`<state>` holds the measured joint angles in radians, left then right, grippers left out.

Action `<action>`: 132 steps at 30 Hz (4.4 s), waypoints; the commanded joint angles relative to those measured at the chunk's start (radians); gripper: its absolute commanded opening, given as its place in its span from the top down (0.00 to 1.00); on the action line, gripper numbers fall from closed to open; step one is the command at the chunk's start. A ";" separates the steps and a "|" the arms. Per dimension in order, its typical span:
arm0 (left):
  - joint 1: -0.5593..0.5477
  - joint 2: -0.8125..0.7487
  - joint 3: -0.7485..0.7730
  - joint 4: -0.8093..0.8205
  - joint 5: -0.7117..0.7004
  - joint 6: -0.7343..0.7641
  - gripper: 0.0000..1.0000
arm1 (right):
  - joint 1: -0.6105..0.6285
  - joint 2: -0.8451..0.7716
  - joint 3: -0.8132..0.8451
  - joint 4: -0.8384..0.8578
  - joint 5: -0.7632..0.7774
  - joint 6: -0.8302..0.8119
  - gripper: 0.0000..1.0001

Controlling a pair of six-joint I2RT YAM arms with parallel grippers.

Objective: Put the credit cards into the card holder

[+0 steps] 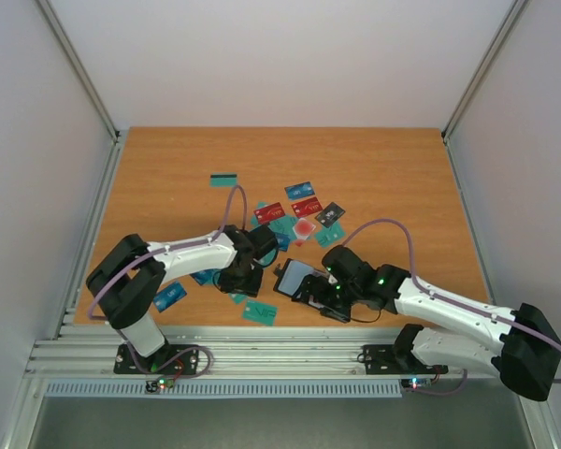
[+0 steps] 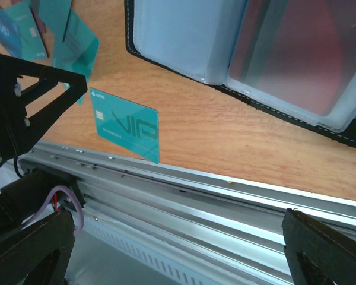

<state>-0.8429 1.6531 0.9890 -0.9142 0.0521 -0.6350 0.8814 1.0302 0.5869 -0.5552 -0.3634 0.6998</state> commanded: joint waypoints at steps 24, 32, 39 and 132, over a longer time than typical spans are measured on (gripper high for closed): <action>-0.049 0.025 -0.122 0.127 0.077 0.025 0.53 | 0.239 0.282 -0.002 0.323 0.154 0.248 0.04; -0.093 0.015 -0.102 0.085 0.058 0.007 0.53 | 0.254 0.352 0.019 0.329 0.133 0.277 0.08; -0.124 0.001 -0.102 0.078 0.063 -0.019 0.53 | 0.261 0.386 -0.004 0.407 0.109 0.305 0.12; -0.145 -0.053 -0.020 0.074 0.158 0.067 0.59 | 0.239 0.500 0.018 0.750 0.122 0.169 0.93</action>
<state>-0.9821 1.6253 0.9405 -0.8703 0.1974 -0.5926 1.1263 1.5196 0.5549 0.1402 -0.2607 0.8898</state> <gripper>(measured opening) 0.412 0.088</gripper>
